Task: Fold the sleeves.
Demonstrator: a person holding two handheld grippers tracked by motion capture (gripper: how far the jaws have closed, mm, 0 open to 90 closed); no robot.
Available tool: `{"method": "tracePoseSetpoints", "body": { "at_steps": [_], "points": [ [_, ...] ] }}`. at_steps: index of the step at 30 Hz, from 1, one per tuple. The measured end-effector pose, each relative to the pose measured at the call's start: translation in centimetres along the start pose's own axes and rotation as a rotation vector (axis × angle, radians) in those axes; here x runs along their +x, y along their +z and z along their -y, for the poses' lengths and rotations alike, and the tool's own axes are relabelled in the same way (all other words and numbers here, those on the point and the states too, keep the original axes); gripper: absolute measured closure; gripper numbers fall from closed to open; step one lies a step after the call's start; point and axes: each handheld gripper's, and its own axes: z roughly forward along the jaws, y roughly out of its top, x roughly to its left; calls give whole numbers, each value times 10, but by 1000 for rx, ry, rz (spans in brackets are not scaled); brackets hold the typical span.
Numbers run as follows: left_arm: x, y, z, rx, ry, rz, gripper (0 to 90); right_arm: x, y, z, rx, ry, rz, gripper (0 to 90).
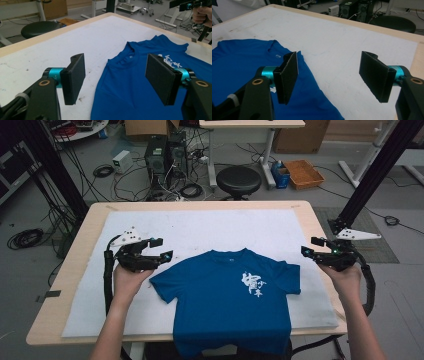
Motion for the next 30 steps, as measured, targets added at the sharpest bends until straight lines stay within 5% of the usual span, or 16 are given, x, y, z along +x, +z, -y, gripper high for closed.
{"method": "tracePoseSetpoints", "body": {
  "at_steps": [11, 21, 30],
  "points": [
    [4, -4, 5, 29, -19, 27, 325, -3, 2, 0, -26, 12, 8, 313],
    [5, -13, 17, 32, -14, -12, 326, -1, 3, -1, -27, -16, 11, 315],
    [11, -20, 50, 127, -72, -46, 415, -2, 3, -1, -19, -32, 29, 315]
  ]
}}
